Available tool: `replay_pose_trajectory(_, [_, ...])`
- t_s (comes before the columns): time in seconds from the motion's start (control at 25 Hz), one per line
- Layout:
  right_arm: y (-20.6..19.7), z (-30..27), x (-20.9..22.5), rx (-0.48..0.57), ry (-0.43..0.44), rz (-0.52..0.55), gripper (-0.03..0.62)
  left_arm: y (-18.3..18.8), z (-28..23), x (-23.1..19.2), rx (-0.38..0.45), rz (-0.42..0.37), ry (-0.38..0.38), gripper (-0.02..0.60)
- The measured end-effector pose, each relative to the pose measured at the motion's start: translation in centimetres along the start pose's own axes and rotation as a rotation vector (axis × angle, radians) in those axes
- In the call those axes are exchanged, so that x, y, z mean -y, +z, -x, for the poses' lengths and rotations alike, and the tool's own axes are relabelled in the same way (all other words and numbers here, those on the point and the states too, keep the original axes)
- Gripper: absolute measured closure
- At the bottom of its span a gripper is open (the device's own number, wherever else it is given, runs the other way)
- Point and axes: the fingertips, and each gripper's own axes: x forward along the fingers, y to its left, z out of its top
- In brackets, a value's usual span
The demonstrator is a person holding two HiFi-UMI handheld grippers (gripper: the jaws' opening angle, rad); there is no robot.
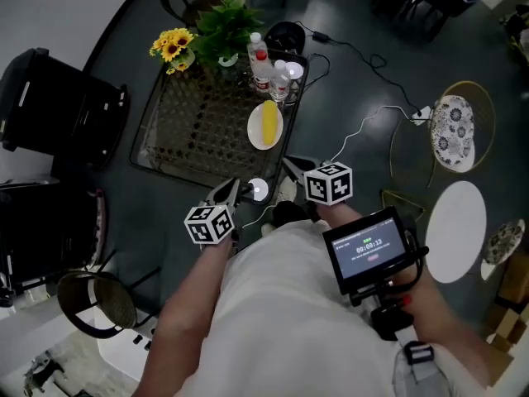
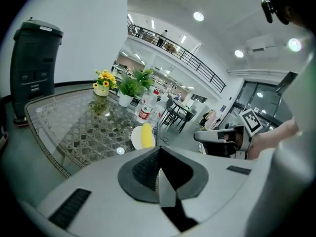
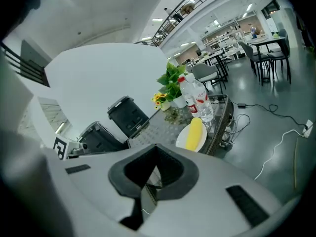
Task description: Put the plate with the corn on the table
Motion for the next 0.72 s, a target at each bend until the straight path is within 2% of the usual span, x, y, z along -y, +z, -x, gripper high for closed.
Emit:
replay_pose_trajectory(0.2, [-0.1, 0.1, -2.2, 0.014, 0.042, 0.048, 0.588, 0.4, 0.7, 0.1, 0.039, -0.029, -0.017, 0.574])
replay_pose_trajectory(0.4, [0.1, 0.1, -3.5, 0.011, 0.046, 0.059, 0.588, 1.1, 0.9, 0.8, 0.052, -0.050, -0.048, 0.574])
replay_pose_trajectory(0.72, [-2.7, 3.3, -4.8, 0.023, 0.021, 0.079, 0.588, -1.2, 3.3, 3.1, 0.065, -0.080, -0.072, 0.574])
